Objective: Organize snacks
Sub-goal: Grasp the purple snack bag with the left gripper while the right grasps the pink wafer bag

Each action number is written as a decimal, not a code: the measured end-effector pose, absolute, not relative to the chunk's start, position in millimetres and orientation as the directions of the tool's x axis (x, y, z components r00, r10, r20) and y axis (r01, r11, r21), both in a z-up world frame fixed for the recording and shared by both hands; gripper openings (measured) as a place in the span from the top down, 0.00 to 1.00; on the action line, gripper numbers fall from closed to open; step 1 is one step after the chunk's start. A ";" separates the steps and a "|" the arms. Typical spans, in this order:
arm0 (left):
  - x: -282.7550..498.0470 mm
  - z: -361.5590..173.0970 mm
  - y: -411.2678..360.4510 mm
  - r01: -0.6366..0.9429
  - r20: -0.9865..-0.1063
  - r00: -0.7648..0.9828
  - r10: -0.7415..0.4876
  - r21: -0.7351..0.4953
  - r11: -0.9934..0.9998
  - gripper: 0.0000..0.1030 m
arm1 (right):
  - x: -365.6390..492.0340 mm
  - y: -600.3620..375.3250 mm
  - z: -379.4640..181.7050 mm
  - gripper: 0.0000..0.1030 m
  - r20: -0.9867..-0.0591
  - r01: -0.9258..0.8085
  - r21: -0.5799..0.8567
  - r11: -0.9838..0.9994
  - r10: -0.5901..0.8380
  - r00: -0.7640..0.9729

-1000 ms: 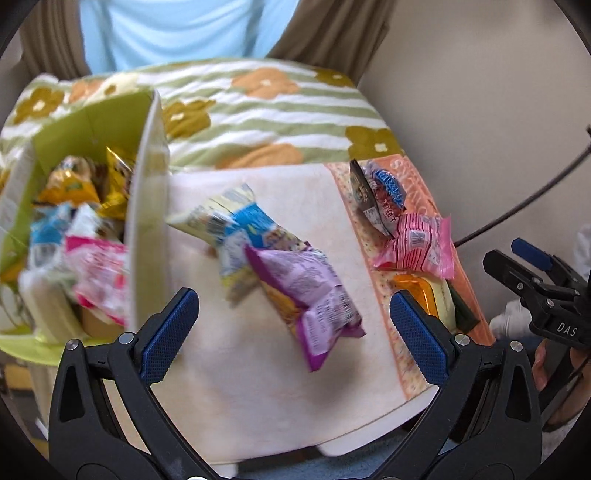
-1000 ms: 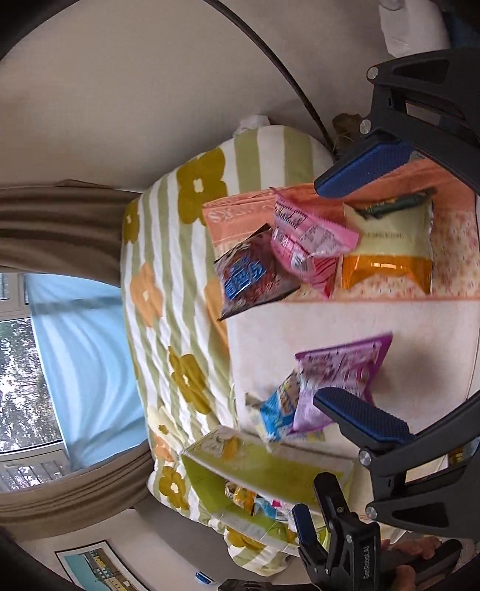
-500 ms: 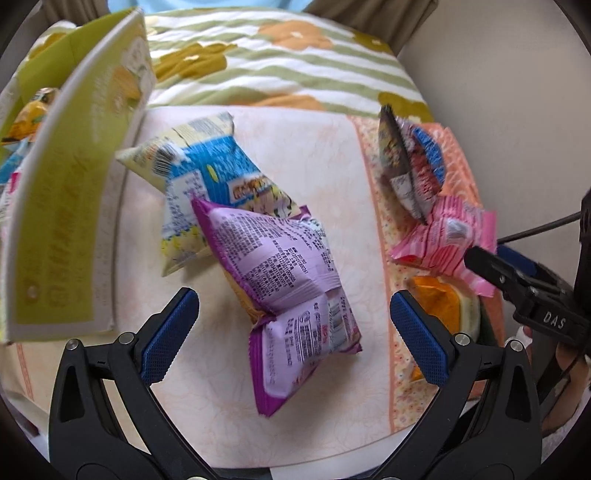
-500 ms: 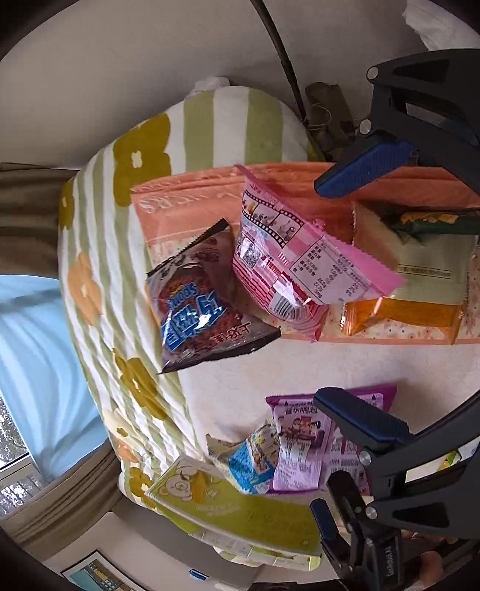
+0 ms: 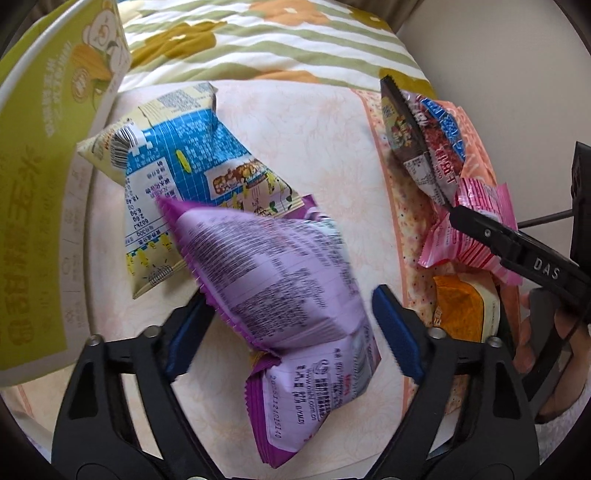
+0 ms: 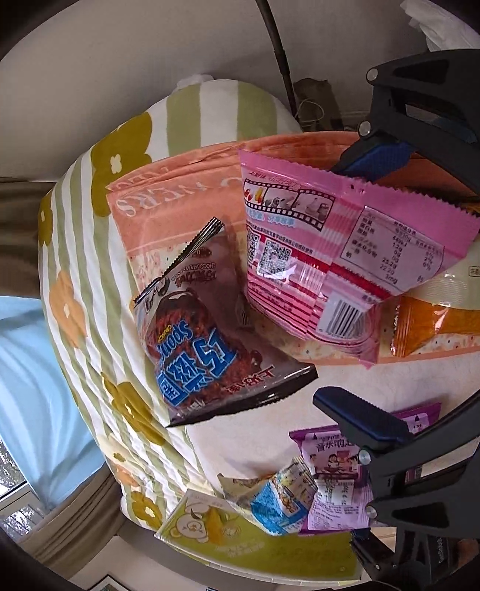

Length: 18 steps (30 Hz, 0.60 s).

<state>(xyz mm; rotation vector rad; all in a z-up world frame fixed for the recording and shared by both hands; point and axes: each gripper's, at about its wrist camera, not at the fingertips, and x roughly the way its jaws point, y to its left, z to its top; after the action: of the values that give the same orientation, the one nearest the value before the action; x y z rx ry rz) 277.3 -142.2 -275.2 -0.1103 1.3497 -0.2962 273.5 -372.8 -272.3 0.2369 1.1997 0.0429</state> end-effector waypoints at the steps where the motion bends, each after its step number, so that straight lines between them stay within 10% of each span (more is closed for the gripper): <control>1: 277.5 -276.5 -141.5 0.150 -0.944 0.182 -0.277 -0.251 0.956 0.31 | 275.0 -371.9 -273.5 0.04 -0.921 0.090 0.193 0.977 0.148 0.360; 18: 267.5 -265.4 -143.0 0.207 -0.938 0.186 -0.292 -0.253 0.945 0.45 | 274.7 -363.8 -275.2 0.32 -0.938 0.068 0.134 0.989 0.104 0.332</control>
<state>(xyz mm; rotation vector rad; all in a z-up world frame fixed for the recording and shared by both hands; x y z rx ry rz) 267.5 -143.0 -265.4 -0.0753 1.3383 -0.3518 274.7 -363.8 -275.2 0.1593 1.2339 0.0239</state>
